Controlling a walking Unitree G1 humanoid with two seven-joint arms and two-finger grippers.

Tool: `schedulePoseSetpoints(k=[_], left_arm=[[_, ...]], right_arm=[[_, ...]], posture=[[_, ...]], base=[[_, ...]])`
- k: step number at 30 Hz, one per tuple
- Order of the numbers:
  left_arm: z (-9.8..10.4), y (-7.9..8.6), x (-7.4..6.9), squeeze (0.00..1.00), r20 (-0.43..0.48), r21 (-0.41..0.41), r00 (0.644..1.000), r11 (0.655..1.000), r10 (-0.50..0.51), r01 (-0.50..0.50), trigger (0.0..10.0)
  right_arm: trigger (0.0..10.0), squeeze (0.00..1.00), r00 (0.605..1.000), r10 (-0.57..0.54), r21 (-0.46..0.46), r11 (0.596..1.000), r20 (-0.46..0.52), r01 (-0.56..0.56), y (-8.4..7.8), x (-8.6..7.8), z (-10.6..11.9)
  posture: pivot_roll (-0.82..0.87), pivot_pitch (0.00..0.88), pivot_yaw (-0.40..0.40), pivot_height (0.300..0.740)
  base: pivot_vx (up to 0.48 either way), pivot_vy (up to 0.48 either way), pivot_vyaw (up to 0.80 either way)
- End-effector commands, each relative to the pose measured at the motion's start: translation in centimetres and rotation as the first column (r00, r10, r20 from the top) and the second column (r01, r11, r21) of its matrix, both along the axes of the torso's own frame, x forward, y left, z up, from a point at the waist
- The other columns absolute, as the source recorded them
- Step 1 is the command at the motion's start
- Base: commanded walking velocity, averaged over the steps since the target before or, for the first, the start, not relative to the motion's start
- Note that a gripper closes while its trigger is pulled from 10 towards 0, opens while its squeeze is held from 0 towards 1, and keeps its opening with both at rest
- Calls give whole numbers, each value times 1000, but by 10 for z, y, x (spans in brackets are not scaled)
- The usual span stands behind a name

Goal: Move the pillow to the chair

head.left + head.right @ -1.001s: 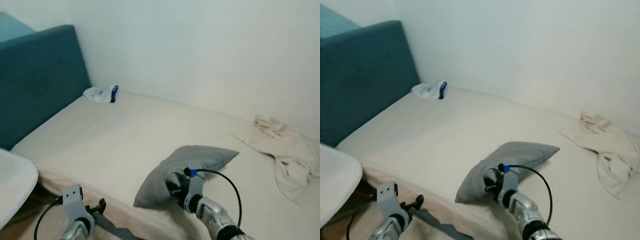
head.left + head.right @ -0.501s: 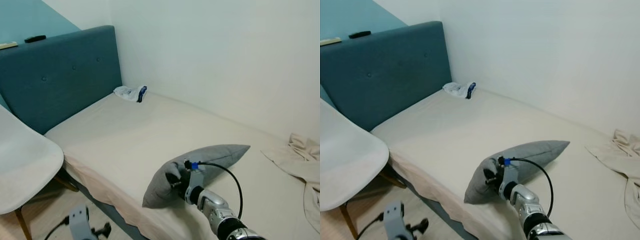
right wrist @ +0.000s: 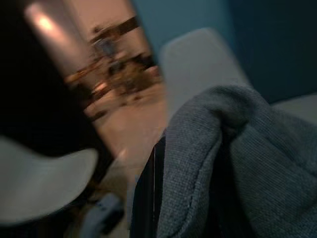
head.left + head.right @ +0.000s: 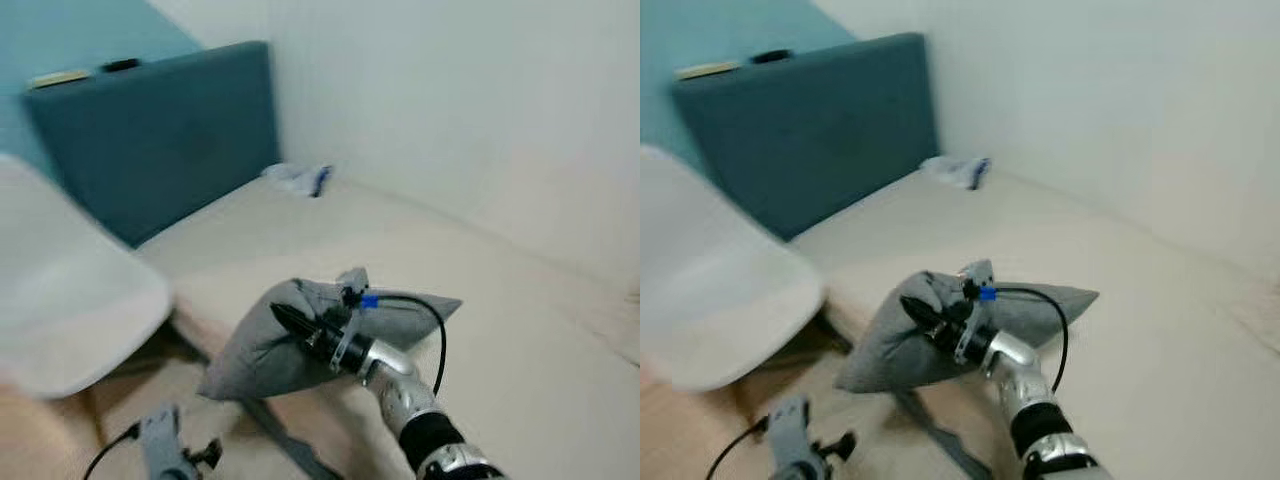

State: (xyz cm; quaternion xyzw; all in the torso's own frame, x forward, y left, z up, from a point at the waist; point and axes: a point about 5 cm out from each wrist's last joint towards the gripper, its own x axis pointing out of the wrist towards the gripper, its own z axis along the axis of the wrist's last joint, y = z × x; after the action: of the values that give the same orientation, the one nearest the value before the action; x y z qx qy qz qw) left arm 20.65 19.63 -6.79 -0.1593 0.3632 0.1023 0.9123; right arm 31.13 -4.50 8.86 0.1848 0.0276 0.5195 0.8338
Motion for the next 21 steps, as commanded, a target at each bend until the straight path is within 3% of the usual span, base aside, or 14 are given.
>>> schedulePoseSetpoints(k=[1, 7, 10, 15, 16, 21], left_arm=[[-4, 0, -6, 0, -25, -1, 1000, 1000, 3, -3, 10000], [-5, 0, -8, 0, -34, 15, 999, 1000, -12, 13, 10000], [-6, -1, -10, 0, -43, 21, 999, 1000, -14, 15, 10000], [-10, 0, -18, 0, -77, 44, 997, 999, -23, 26, 10000], [-13, 0, -23, 0, -101, 57, 994, 998, -32, 37, 10000], [-20, 3, -38, 0, -163, 86, 986, 995, -44, 58, 10000]], right_arm=[[10000, 0, 999, 36, 23, 999, 36, -37, 5, 1, 9], [10000, 0, 999, -37, -133, 990, -15, 35, -1, -2, -16], [10000, 0, 997, -55, -124, 991, -55, 48, -3, -6, -22], [10000, 0, 993, 7, -166, 986, -116, -27, -1, -21, -41], [10000, 0, 991, 47, -228, 971, -128, -76, -1, -30, -52], [10000, 0, 987, 83, -345, 930, -140, -127, -7, -42, -69]], posture=[[15, 0, -39, 740], [23, 0, -43, 740], [24, 0, -41, 740], [25, 0, -41, 740], [29, 0, -45, 740], [26, 0, -44, 740]], base=[[0, 0, 625], [0, 0, 627], [0, 0, 625], [0, 0, 625], [0, 0, 625], [0, 0, 626]])
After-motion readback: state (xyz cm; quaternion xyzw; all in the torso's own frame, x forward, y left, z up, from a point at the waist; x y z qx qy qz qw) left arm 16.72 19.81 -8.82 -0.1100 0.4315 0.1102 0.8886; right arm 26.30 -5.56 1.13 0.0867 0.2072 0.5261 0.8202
